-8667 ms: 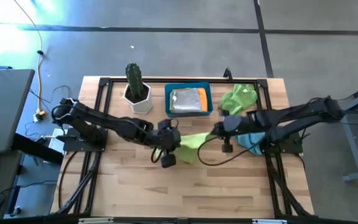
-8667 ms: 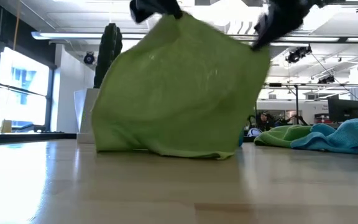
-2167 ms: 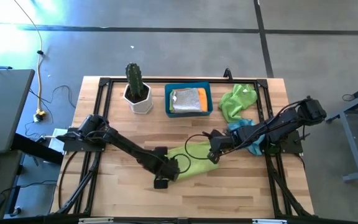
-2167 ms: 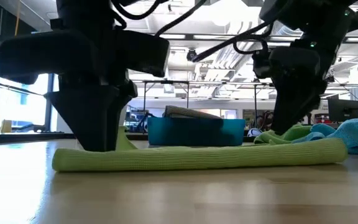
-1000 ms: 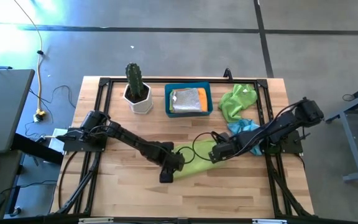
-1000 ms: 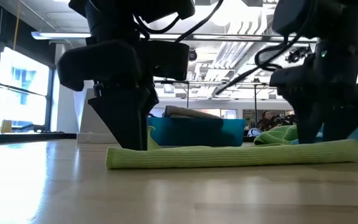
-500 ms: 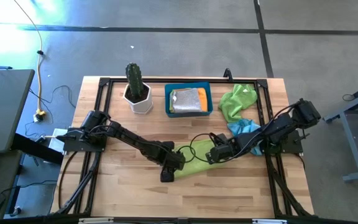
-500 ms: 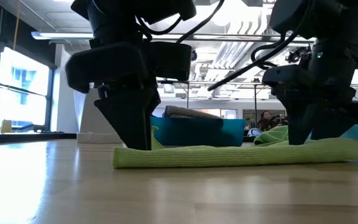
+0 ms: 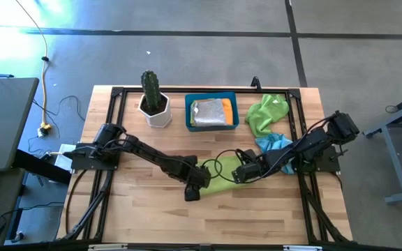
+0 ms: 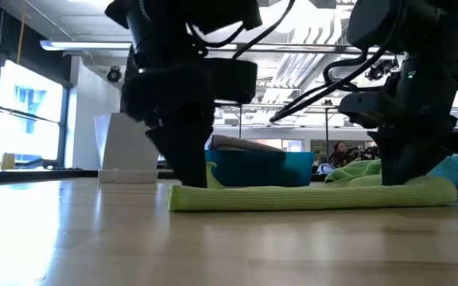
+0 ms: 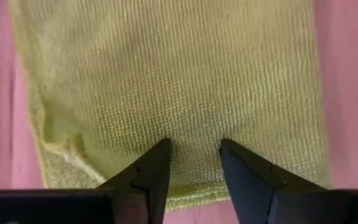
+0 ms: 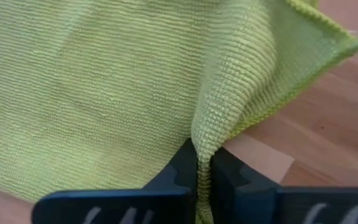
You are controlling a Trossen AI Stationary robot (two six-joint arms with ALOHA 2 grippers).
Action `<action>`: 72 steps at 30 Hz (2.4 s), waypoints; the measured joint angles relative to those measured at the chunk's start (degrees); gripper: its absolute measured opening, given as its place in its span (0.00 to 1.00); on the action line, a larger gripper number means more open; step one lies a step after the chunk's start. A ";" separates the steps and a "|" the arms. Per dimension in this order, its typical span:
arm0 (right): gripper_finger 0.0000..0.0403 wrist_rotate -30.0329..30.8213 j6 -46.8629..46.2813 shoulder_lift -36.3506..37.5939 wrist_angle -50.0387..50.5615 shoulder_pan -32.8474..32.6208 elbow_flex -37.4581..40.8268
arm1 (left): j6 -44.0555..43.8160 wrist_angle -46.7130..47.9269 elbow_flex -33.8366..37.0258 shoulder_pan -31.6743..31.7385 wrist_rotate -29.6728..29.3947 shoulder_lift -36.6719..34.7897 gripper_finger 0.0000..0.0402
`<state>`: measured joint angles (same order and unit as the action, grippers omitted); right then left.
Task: Fold microfiber towels
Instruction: Fold the bottom green microfiber towel
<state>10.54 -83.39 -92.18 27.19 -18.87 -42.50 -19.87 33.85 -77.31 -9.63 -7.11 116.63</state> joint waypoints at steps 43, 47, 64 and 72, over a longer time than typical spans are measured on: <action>0.00 -4.69 2.13 -14.60 34.63 0.52 -37.50 | -4.14 18.00 -3.04 0.07 -6.19 -37.25 0.33; 0.00 -4.55 3.30 -18.97 34.58 0.52 -41.83 | -4.10 18.35 -3.02 0.07 -6.40 -39.58 0.33; 0.11 -3.49 9.76 -23.02 28.04 0.50 -45.66 | -3.97 20.65 -3.04 0.04 -7.65 -41.94 0.33; 0.35 -4.82 16.00 -21.26 29.37 1.66 -45.66 | -3.97 20.85 -3.04 0.04 -7.61 -41.94 0.33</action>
<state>5.72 -67.39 -113.44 56.56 -17.21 -88.16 -23.83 54.70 -80.36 -9.58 -14.73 74.70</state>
